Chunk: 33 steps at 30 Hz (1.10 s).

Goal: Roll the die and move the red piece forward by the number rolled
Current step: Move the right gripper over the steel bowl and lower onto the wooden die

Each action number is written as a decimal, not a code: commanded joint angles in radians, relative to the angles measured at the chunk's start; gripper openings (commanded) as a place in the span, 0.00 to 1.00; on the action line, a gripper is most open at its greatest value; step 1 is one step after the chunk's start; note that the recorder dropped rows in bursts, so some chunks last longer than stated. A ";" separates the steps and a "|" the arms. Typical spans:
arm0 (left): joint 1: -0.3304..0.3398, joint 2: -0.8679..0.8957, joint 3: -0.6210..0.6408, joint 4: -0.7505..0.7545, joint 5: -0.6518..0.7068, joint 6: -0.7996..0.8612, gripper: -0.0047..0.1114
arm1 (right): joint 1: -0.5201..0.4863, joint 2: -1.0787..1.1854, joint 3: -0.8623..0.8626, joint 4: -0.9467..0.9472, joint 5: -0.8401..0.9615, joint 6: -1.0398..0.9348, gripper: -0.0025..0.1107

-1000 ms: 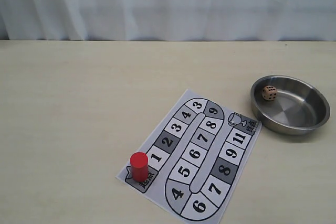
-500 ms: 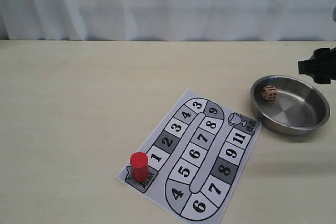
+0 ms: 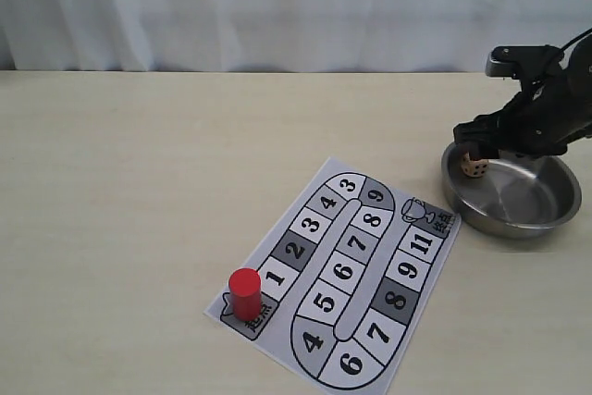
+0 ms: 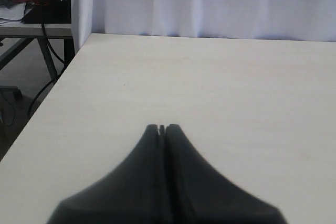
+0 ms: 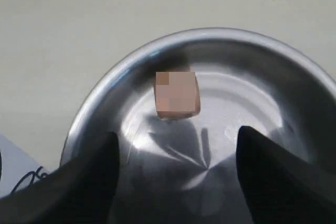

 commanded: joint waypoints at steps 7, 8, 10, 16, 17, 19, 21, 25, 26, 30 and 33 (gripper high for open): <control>-0.008 -0.001 -0.006 0.003 -0.013 0.000 0.04 | -0.001 0.108 -0.043 0.002 -0.114 -0.006 0.56; -0.008 -0.001 -0.006 0.003 -0.013 0.000 0.04 | -0.001 0.115 -0.043 0.002 -0.129 -0.006 0.56; -0.008 -0.001 -0.006 0.003 -0.013 0.000 0.04 | -0.001 0.132 -0.043 0.002 -0.152 -0.006 0.56; -0.008 -0.001 -0.006 0.003 -0.013 0.000 0.04 | -0.001 0.165 -0.043 0.002 -0.203 -0.006 0.56; -0.008 -0.001 -0.006 0.003 -0.013 0.000 0.04 | -0.001 0.170 -0.043 0.002 -0.209 -0.006 0.56; -0.008 -0.001 -0.006 0.003 -0.013 0.000 0.04 | -0.001 0.184 -0.043 0.002 -0.219 -0.006 0.56; -0.008 -0.001 -0.006 0.003 -0.013 0.000 0.04 | -0.001 0.197 -0.043 0.002 -0.224 -0.006 0.56; -0.008 -0.001 -0.006 0.003 -0.013 0.000 0.04 | -0.001 0.207 -0.043 0.002 -0.232 -0.006 0.56; -0.008 -0.001 -0.006 0.003 -0.013 0.000 0.04 | -0.001 0.207 -0.043 0.002 -0.235 -0.008 0.56; -0.008 -0.001 -0.006 0.003 -0.013 0.000 0.04 | -0.001 0.207 -0.043 0.002 -0.235 -0.008 0.43; -0.008 -0.001 -0.006 0.003 -0.013 0.000 0.04 | -0.001 0.207 -0.043 0.002 -0.227 -0.008 0.25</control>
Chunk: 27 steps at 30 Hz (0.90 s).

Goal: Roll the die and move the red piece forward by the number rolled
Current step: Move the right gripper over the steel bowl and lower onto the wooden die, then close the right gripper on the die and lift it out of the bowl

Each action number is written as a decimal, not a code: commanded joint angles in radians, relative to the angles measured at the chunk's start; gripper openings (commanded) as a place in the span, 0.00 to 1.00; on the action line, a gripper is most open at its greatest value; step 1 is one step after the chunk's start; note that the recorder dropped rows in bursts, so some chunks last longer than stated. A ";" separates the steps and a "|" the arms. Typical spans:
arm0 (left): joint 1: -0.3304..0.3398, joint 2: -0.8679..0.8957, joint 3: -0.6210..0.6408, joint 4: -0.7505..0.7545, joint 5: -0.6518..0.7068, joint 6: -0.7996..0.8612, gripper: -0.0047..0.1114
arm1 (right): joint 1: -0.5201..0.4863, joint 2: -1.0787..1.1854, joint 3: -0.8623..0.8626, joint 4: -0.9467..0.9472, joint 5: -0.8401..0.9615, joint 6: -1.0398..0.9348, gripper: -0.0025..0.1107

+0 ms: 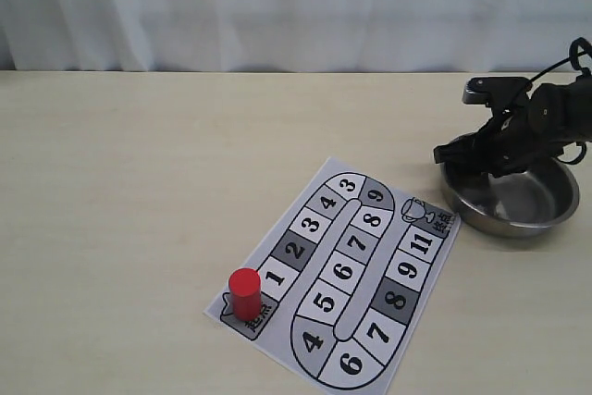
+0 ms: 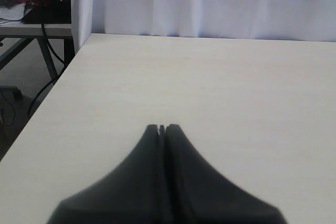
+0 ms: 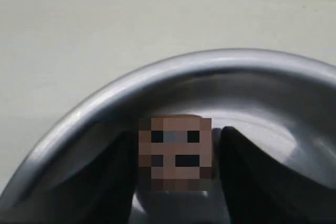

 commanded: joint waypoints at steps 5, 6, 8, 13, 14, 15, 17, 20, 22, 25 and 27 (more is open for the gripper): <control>-0.008 -0.001 -0.006 0.003 -0.013 0.000 0.04 | -0.001 -0.028 -0.010 -0.005 0.057 -0.008 0.06; -0.008 -0.001 -0.006 0.003 -0.013 0.000 0.04 | -0.001 -0.039 -0.010 -0.005 0.073 -0.008 0.06; -0.008 -0.001 -0.006 0.003 -0.013 0.000 0.04 | -0.001 -0.069 -0.010 -0.005 0.103 -0.008 0.06; -0.008 -0.001 -0.006 0.003 -0.013 0.000 0.04 | -0.013 -0.169 -0.010 -0.005 0.247 0.006 0.06; -0.008 -0.001 -0.006 0.003 -0.013 0.000 0.04 | -0.020 -0.188 -0.010 -0.005 0.282 0.007 0.06; -0.008 -0.001 -0.006 0.003 -0.013 0.000 0.04 | -0.027 -0.211 -0.010 -0.005 0.324 0.015 0.06; -0.008 -0.001 -0.006 0.003 -0.013 0.000 0.04 | -0.041 -0.258 -0.008 -0.005 0.402 0.037 0.06; -0.008 -0.001 -0.006 0.003 -0.013 0.000 0.04 | -0.069 -0.332 0.034 -0.005 0.482 0.056 0.06; -0.008 -0.001 -0.006 0.003 -0.013 0.000 0.04 | -0.086 -0.395 0.091 -0.009 0.487 0.064 0.06; -0.008 -0.001 -0.006 0.003 -0.013 0.000 0.04 | -0.095 -0.480 0.187 -0.073 0.490 0.122 0.06; -0.008 -0.001 -0.006 0.003 -0.013 0.000 0.04 | -0.095 -0.525 0.242 -0.141 0.512 0.183 0.06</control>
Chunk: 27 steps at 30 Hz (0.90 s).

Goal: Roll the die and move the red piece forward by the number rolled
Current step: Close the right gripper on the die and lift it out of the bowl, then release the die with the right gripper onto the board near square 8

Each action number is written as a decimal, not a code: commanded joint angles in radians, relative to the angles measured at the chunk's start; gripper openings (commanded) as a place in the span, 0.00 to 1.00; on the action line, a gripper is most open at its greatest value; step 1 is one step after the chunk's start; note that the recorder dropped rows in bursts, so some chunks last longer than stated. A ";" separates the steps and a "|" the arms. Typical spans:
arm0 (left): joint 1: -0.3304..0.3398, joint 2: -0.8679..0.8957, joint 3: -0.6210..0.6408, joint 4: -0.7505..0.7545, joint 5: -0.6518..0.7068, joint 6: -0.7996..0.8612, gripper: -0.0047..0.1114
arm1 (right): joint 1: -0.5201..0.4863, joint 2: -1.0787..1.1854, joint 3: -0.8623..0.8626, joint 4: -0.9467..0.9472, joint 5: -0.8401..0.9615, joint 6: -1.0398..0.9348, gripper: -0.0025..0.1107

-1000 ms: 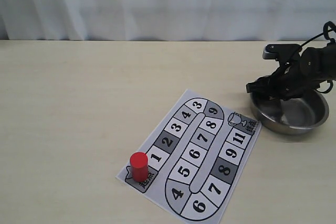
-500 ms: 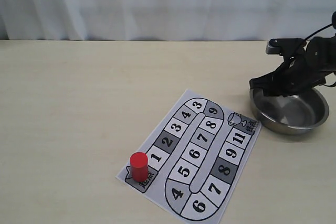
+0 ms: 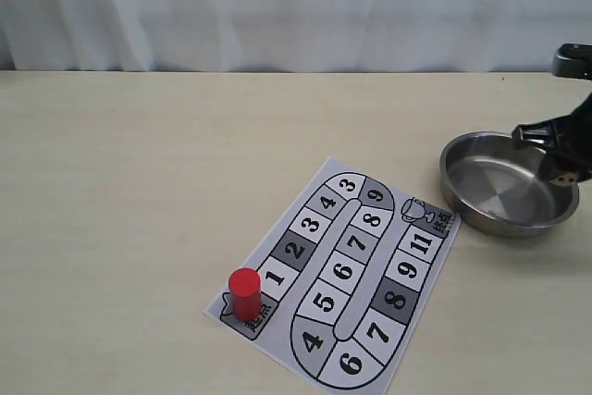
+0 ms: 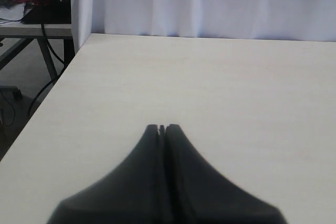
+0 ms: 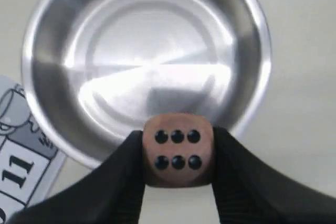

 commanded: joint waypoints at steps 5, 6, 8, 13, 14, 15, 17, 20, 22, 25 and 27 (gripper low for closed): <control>-0.008 -0.001 -0.006 0.003 -0.013 0.000 0.04 | -0.008 -0.132 0.193 -0.197 0.077 0.112 0.06; -0.008 -0.001 -0.006 0.003 -0.013 0.000 0.04 | -0.008 -0.132 0.213 -0.208 0.082 0.131 0.06; -0.008 -0.001 -0.006 0.003 -0.013 0.000 0.04 | -0.008 -0.127 0.247 -0.210 0.062 0.133 0.06; -0.008 -0.001 -0.006 0.003 -0.013 0.000 0.04 | -0.006 -0.109 0.291 -0.144 -0.072 0.127 0.06; -0.008 -0.001 -0.006 0.003 -0.013 0.000 0.04 | -0.006 -0.109 0.291 -0.080 -0.093 0.099 0.06; -0.008 -0.001 -0.006 0.003 -0.013 0.000 0.04 | -0.006 -0.109 0.291 0.006 -0.112 0.020 0.06; -0.008 -0.001 -0.006 0.003 -0.013 0.000 0.04 | -0.006 -0.103 0.291 0.224 -0.111 -0.240 0.08; -0.008 -0.001 -0.006 0.003 -0.013 0.000 0.04 | -0.006 -0.074 0.291 0.603 -0.082 -0.589 0.22; -0.008 -0.001 -0.006 0.003 -0.013 0.000 0.04 | -0.006 -0.046 0.291 0.792 -0.072 -0.714 0.38; -0.008 -0.001 -0.006 0.003 -0.013 0.000 0.04 | -0.006 -0.011 0.288 0.846 -0.095 -0.702 0.59; -0.008 -0.001 -0.006 0.003 -0.013 0.000 0.04 | -0.006 -0.003 0.285 0.818 -0.116 -0.658 0.65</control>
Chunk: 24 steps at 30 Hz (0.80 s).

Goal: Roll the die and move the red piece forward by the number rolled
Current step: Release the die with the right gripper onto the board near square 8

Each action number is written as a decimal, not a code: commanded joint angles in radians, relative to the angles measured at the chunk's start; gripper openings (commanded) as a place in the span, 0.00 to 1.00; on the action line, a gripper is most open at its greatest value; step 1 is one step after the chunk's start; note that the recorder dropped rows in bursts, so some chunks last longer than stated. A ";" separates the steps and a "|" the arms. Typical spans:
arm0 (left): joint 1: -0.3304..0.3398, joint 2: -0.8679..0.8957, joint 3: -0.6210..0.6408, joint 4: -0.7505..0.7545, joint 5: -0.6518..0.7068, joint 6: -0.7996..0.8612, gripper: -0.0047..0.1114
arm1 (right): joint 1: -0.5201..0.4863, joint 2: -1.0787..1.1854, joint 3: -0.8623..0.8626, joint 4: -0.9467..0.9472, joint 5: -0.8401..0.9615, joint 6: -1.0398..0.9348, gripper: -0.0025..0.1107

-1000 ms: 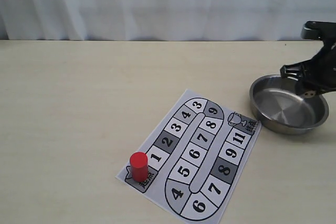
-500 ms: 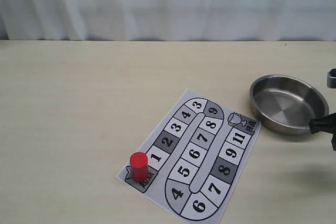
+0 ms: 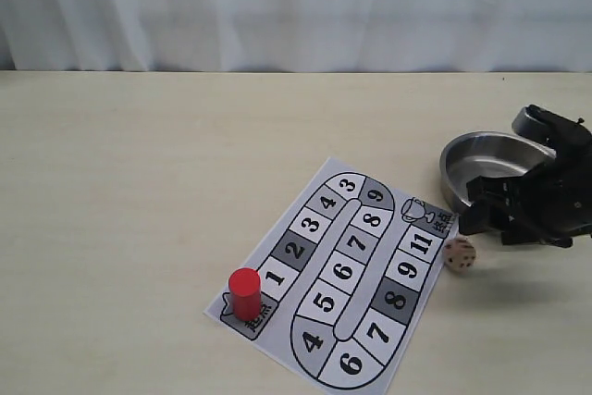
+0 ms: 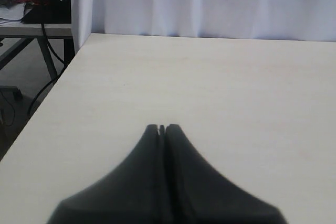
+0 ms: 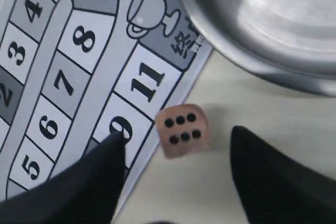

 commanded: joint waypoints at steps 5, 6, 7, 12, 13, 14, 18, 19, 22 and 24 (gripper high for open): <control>-0.008 -0.001 -0.006 0.003 -0.013 0.000 0.04 | -0.004 0.021 0.000 0.001 -0.070 0.034 0.65; -0.008 -0.001 -0.006 0.003 -0.013 0.000 0.04 | -0.004 0.021 0.000 0.001 -0.072 0.039 0.65; -0.008 -0.001 -0.006 0.003 -0.013 0.000 0.04 | -0.004 0.021 0.000 0.001 -0.072 0.039 0.65; -0.008 -0.001 -0.006 0.003 -0.013 0.000 0.04 | -0.004 0.021 0.000 -0.030 -0.066 0.041 0.63; -0.008 -0.001 -0.006 0.003 -0.013 0.000 0.04 | -0.004 0.021 0.000 -0.055 -0.061 0.054 0.60; -0.008 -0.001 -0.006 0.003 -0.013 0.000 0.04 | -0.004 0.021 0.000 -0.076 -0.059 0.067 0.56; -0.008 -0.001 -0.006 0.003 -0.013 0.000 0.04 | -0.004 0.012 0.000 -0.128 -0.030 0.122 0.34; -0.008 -0.001 -0.006 0.003 -0.013 0.000 0.04 | -0.004 0.004 0.000 -0.128 -0.021 0.120 0.27; -0.008 -0.001 -0.006 0.003 -0.013 0.000 0.04 | -0.004 -0.045 0.000 -0.128 0.003 0.072 0.06; -0.008 -0.001 -0.006 0.003 -0.013 0.000 0.04 | -0.004 -0.077 0.000 -0.121 0.029 0.013 0.06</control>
